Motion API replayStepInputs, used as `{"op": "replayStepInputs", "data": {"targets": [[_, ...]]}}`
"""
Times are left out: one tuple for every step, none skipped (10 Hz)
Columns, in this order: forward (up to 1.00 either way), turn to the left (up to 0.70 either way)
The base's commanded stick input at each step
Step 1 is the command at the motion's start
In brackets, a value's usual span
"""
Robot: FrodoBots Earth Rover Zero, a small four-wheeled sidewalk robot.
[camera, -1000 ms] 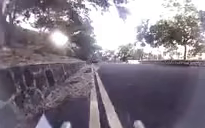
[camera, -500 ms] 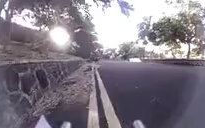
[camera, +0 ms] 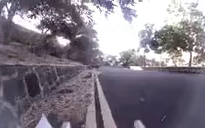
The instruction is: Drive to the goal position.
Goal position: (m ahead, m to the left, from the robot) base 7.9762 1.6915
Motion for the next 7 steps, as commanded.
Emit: {"op": "replayStepInputs", "data": {"targets": [[0.67,0.02],[0.67,0.02],[0.67,0.02],[0.67,0.02],[0.67,0.02],[0.67,0.02],[0.67,0.02]]}}
